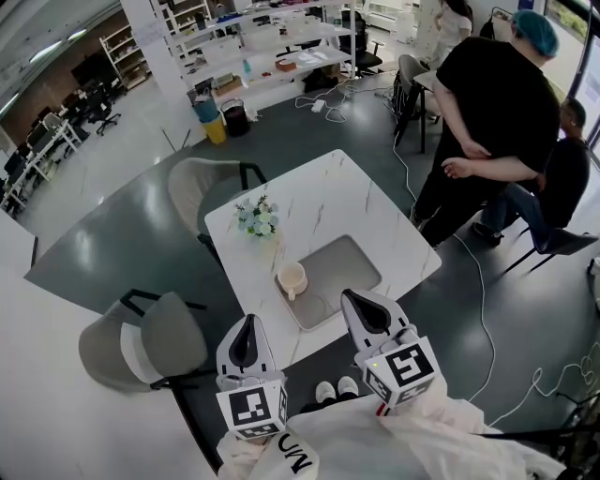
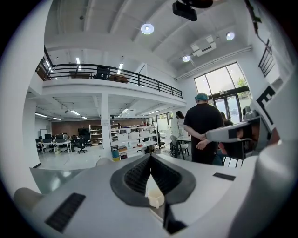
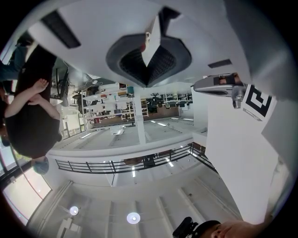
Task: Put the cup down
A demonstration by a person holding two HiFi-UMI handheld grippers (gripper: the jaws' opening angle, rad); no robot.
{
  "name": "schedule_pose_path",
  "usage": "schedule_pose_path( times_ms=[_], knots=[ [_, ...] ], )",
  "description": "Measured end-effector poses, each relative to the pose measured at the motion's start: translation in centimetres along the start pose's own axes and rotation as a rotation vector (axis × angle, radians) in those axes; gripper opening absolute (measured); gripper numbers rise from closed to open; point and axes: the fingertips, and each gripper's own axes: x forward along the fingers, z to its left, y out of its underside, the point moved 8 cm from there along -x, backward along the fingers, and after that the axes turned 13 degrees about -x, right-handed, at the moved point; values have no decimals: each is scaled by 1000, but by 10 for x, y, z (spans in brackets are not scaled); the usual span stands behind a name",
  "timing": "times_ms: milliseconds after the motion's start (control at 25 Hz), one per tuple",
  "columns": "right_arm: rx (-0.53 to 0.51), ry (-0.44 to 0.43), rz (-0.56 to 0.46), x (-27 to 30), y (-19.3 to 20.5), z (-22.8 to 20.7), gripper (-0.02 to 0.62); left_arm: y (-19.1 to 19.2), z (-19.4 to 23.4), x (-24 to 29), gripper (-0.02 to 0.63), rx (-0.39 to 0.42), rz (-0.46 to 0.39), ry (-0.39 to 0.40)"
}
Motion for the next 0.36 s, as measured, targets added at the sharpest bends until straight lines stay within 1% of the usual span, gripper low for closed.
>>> schedule_pose_path(
  times_ms=[360],
  knots=[
    [6, 2, 12, 3, 1, -6, 3, -3, -2, 3, 11, 6, 4, 8]
  ],
)
